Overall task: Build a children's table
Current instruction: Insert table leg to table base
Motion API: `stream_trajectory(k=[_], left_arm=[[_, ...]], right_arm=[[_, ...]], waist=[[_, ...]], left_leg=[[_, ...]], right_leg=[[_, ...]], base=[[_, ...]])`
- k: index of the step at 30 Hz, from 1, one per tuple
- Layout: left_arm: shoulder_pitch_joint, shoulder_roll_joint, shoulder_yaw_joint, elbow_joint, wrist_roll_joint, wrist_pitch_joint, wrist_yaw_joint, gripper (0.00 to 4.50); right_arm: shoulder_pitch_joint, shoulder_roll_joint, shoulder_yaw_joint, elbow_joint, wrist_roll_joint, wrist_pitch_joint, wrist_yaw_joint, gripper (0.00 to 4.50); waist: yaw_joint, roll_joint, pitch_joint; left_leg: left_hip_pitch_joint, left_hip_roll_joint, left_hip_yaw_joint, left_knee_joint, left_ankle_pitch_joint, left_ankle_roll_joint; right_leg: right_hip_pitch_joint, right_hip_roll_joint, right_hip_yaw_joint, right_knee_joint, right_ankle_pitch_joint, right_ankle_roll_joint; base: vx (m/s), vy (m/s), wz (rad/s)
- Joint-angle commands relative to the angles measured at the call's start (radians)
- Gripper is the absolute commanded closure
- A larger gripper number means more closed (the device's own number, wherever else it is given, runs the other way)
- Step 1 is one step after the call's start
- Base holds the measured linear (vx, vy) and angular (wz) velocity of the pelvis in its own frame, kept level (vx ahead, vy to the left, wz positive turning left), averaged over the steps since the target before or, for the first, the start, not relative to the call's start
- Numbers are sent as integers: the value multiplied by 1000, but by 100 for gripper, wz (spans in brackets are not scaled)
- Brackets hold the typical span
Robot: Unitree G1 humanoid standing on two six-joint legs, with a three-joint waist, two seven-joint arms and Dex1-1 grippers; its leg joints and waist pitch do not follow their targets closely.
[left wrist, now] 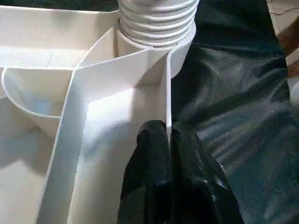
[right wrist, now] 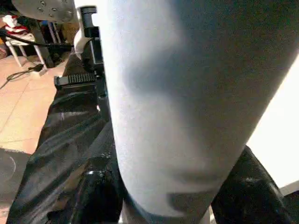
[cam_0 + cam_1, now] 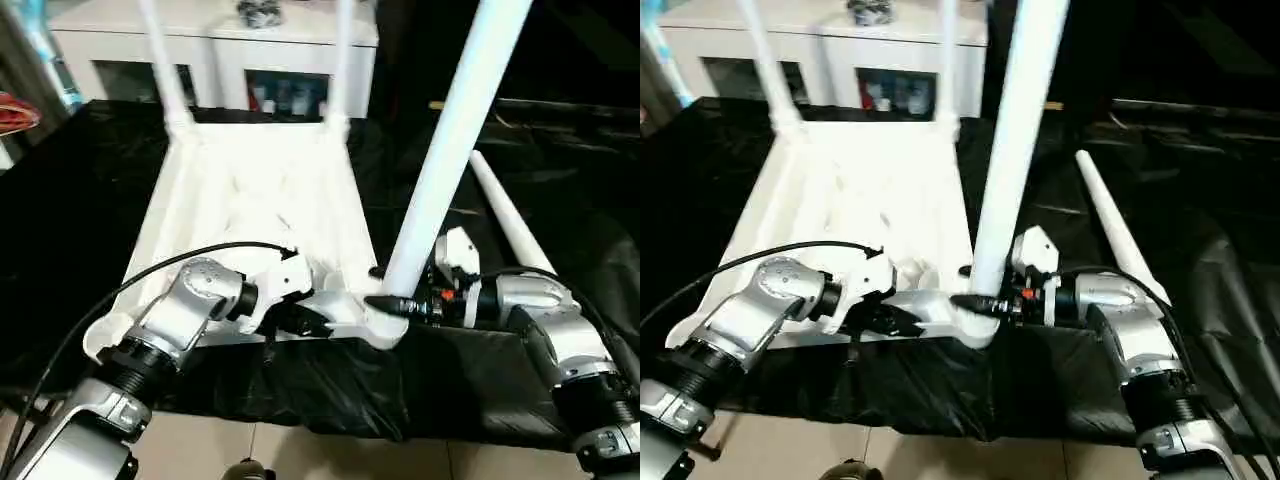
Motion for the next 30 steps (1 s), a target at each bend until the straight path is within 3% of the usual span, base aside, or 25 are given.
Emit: stream_trajectory(k=[1,7,10,12,14,18,20,22,23,25,30], left_arm=[[-62,-14,24,-33,-37,-36,-13,450],[-64,-55,67,-28,-40,-6,72,450],[-68,-80,94,-25,-40,18,131,450],[-74,-108,120,-29,-35,64,213,450],[-77,-134,139,-40,-23,107,293,450],[-79,-218,182,-79,6,222,497,450],[-66,-259,177,-116,10,251,541,450],[-62,-276,175,-125,13,258,561,450],[-60,-307,172,-119,28,262,606,450],[-62,-320,171,-104,38,255,633,450],[-67,-320,171,-92,49,264,665,450]], right_arm=[[51,-9,65,57,-52,30,29,262],[26,33,27,119,-60,3,-60,262],[-19,72,-10,201,-82,-19,-188,262],[-76,110,-44,300,-108,-19,-342,262],[-112,135,-60,366,-124,-33,-437,262],[-179,189,-90,482,-136,-23,-606,262],[-211,217,-105,534,-133,-7,-665,262],[-220,226,-104,549,-135,-9,-676,262],[-243,248,-108,589,-138,-12,-706,262],[-258,262,-107,617,-144,-21,-723,262],[-282,288,-108,658,-155,-51,-738,262]], waist=[[-4,-3,-53],[-7,-4,-50],[-15,-7,-48],[-30,-6,-44],[-47,-4,-45],[-73,-2,-45],[-78,-8,-48],[-80,-7,-50],[-79,-12,-55],[-78,-8,-55],[-72,-10,-59]], left_leg=[[31,51,-22,-85,-395,0],[31,51,-24,-86,-414,-7],[28,47,-29,-86,-433,-15],[27,45,-34,-88,-453,-33],[18,43,-44,-91,-478,-43],[18,44,-48,-92,-499,-40],[21,40,-42,-86,-495,-20],[15,41,-40,-86,-466,-8],[15,42,-36,-86,-444,-1],[13,42,-33,-85,-422,5],[12,41,-26,-83,-374,24]], right_leg=[[29,-78,46,-97,-436,-187],[25,-82,45,-101,-478,-179],[26,-84,40,-108,-546,-153],[22,-84,36,-107,-583,-151],[33,-86,23,-115,-623,-115],[34,-82,12,-118,-550,-141],[33,-87,4,-124,-544,-145],[36,-87,6,-122,-516,-148],[37,-86,9,-118,-476,-160],[37,-85,11,-114,-442,-175],[40,-84,13,-109,-388,-192]], base=[[0,0,0],[0,0,0],[0,0,0],[0,0,0],[-20,9,-10],[-11,11,-9],[0,0,0],[0,0,0],[0,0,0],[0,0,0],[0,0,0]])
